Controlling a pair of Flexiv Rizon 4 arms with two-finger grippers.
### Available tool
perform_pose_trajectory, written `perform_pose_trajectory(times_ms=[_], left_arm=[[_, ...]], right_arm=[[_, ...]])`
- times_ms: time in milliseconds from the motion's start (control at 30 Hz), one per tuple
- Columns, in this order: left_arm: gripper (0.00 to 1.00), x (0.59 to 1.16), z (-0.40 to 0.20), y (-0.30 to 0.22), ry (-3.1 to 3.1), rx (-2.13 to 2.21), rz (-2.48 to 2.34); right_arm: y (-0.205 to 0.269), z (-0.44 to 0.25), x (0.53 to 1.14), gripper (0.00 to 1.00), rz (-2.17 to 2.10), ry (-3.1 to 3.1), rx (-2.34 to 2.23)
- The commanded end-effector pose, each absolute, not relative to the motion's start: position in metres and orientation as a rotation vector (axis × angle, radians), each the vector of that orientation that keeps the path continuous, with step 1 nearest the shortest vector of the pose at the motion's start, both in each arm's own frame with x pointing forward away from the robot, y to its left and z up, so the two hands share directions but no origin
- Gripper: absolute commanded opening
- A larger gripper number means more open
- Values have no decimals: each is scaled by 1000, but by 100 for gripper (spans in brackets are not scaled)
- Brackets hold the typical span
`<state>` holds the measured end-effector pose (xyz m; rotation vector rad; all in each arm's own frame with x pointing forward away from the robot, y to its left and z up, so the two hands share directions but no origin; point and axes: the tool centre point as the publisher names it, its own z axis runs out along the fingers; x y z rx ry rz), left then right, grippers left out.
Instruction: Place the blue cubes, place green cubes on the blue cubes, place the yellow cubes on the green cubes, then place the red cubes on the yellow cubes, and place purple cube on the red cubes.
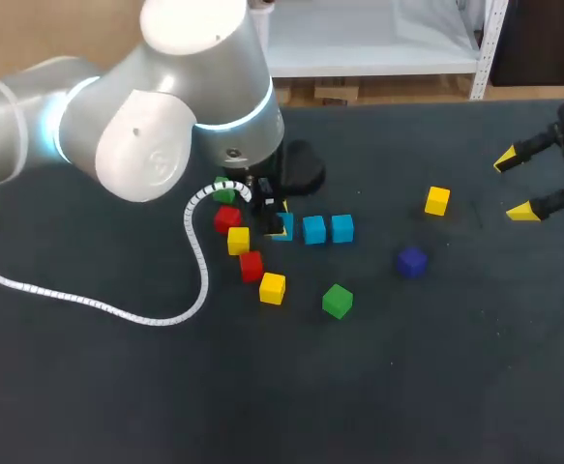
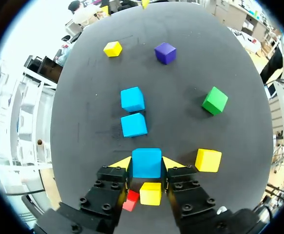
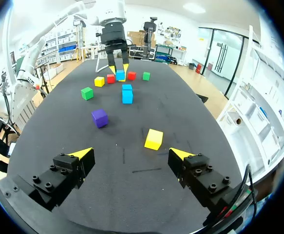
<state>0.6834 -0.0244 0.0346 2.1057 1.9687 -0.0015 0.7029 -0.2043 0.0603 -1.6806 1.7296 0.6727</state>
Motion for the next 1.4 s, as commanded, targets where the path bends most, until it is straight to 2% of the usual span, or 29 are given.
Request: perform_pose_trajectory(times_ms=[33, 1400], left_arm=[[0, 691, 28, -21, 1971, 2098, -23], [0, 707, 9, -31, 1946, 2143, -6]], right_arm=[[-204, 61, 702, 100, 670, 1729, -1679], [-204, 61, 702, 100, 670, 1729, -1679]])
